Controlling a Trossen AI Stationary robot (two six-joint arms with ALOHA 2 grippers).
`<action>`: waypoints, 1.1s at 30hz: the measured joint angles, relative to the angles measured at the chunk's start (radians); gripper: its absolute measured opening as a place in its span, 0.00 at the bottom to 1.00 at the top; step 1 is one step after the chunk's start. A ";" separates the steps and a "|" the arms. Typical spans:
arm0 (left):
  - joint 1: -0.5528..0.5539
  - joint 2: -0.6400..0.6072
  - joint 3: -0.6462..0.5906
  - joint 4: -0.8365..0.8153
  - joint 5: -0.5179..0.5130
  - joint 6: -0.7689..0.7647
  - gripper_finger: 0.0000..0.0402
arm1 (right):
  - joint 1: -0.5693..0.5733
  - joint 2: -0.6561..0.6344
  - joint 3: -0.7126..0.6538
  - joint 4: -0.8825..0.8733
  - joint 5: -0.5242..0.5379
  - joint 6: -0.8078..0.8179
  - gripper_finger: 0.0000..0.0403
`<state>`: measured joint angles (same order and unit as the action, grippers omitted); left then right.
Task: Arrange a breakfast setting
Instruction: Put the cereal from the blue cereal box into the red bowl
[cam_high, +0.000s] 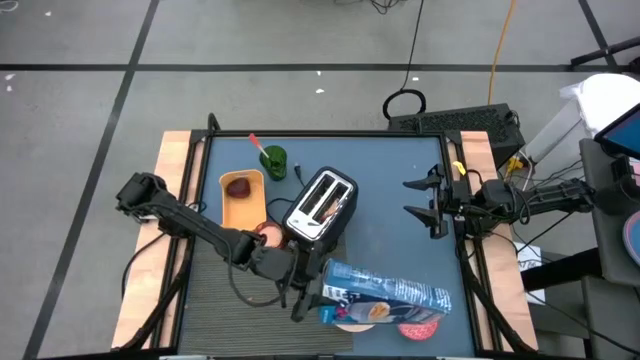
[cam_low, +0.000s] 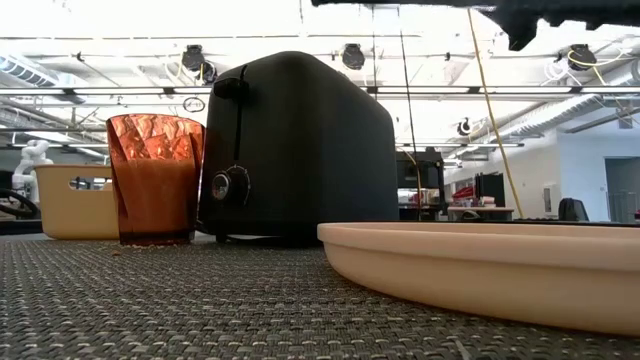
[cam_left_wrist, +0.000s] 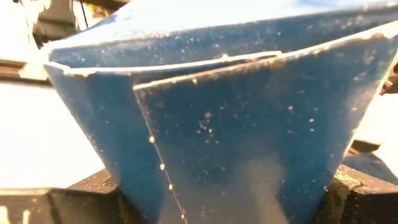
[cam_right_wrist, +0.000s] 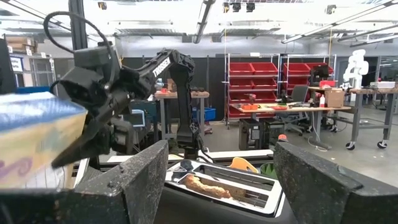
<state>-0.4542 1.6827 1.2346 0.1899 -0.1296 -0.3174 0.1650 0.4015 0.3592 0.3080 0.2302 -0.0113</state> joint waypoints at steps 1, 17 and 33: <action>0.002 0.003 0.000 -0.013 0.002 -0.002 0.72 | 0.000 0.000 0.000 0.000 0.000 0.000 0.69; 0.002 -0.002 0.000 0.000 0.000 -0.002 0.72 | 0.000 0.000 0.000 0.000 0.000 0.000 0.69; 0.009 0.003 0.026 -0.027 0.002 0.014 0.72 | 0.000 0.000 0.000 0.001 0.000 0.000 0.69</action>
<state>-0.4454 1.6859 1.2603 0.1630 -0.1277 -0.3039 0.1650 0.4015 0.3592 0.3087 0.2302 -0.0116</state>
